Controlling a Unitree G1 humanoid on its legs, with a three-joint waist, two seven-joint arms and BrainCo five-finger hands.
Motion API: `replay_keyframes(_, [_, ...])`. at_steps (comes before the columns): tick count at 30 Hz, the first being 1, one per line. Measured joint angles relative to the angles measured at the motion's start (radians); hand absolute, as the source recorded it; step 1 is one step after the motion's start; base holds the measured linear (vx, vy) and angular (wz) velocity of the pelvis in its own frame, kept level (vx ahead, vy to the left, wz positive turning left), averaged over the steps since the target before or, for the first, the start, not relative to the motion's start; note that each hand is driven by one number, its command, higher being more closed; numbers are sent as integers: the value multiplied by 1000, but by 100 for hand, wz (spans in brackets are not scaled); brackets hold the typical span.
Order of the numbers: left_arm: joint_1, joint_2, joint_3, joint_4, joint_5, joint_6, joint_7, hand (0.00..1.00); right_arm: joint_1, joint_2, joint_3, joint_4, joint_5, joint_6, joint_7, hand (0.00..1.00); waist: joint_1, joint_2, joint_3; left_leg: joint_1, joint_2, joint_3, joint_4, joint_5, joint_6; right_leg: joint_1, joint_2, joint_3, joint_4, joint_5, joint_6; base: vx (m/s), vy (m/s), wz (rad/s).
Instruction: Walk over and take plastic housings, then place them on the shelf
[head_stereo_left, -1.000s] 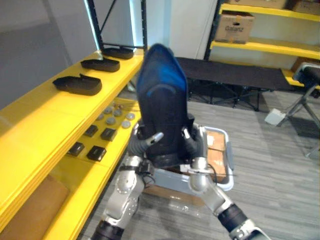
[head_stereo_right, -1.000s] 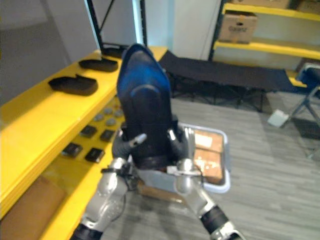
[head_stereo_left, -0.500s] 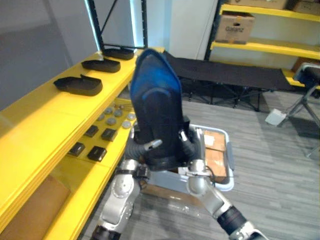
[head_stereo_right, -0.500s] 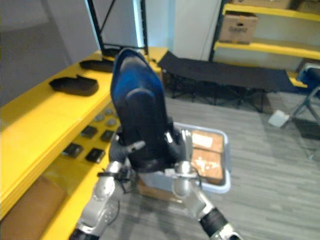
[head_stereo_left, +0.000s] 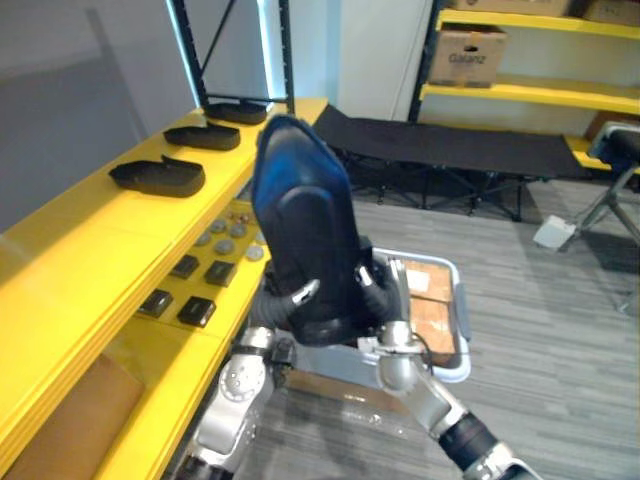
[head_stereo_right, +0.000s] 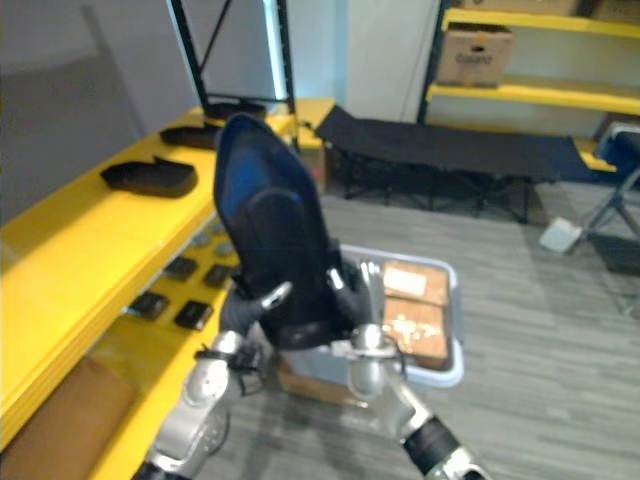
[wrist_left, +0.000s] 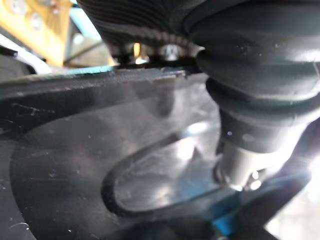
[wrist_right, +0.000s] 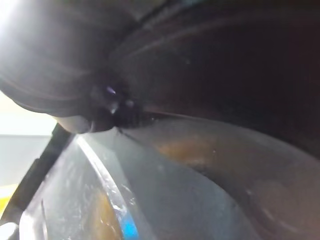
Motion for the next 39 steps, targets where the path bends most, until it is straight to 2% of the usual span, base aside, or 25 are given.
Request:
replay_keyframes(10, [25,-3,-10,2,11,-46,54,100,-2,0,12,-19,-1,0,13,100,4,10,6,-5,0,0,16,-13,0,3,0,0,0,2,3,0,0,0])
replay_keyframes(11, [29,-6,-13,2,10,-56,65,100,-3,0,13,-19,-1,0,17,0,4,11,6,-5,0,0,16,-14,-1,3,0,0,0,1,3,0,0,0])
replay_keyframes(16, [39,-24,-17,0,3,-105,112,100,-6,2,20,-59,0,-2,20,0,4,11,7,-4,0,0,16,-15,0,4,0,0,0,1,3,0,0,0])
replay_keyframes(18, [39,-27,-11,-4,3,-127,134,100,-8,14,21,-62,1,-21,20,0,4,11,7,-4,0,0,16,-15,0,4,0,0,0,1,2,0,0,0])
replay_keyframes(23, [39,-54,15,-33,21,-135,193,100,-8,31,35,-62,21,-56,23,0,3,11,7,-3,0,0,15,-15,0,4,0,0,0,-3,-3,0,0,0])
replay_keyframes(27, [37,-74,55,-53,110,-135,254,100,2,45,35,-103,117,-78,45,0,2,11,7,-3,0,0,15,-15,0,4,0,-1,0,-3,-3,0,0,0])
replay_keyframes(30, [36,-82,87,-82,184,-126,285,100,25,61,-5,-209,186,-87,80,0,0,11,7,-2,0,1,14,-15,0,5,0,-1,0,-2,-3,0,0,0])
replay_keyframes(32, [36,-82,135,-82,250,-110,314,100,50,67,-70,-290,260,-126,131,0,-2,10,9,-1,1,3,15,-16,0,6,0,0,0,-2,-3,0,0,0])
replay_keyframes(34, [36,-82,176,-82,276,-106,322,100,66,67,-114,-323,311,-147,166,0,-3,7,15,1,1,5,15,-16,0,6,0,2,1,-3,-3,0,0,-3])
replay_keyframes(36, [39,-82,231,-89,297,-102,344,100,92,66,-185,-341,408,-173,240,0,-3,3,29,7,1,11,15,-17,0,7,0,9,1,-4,-3,0,0,-9])
replay_keyframes(39, [58,-83,284,-95,339,-96,350,100,141,71,-238,-367,656,-197,378,0,-4,2,46,15,1,33,14,-24,1,4,0,26,0,-4,-3,-12,8,-16])
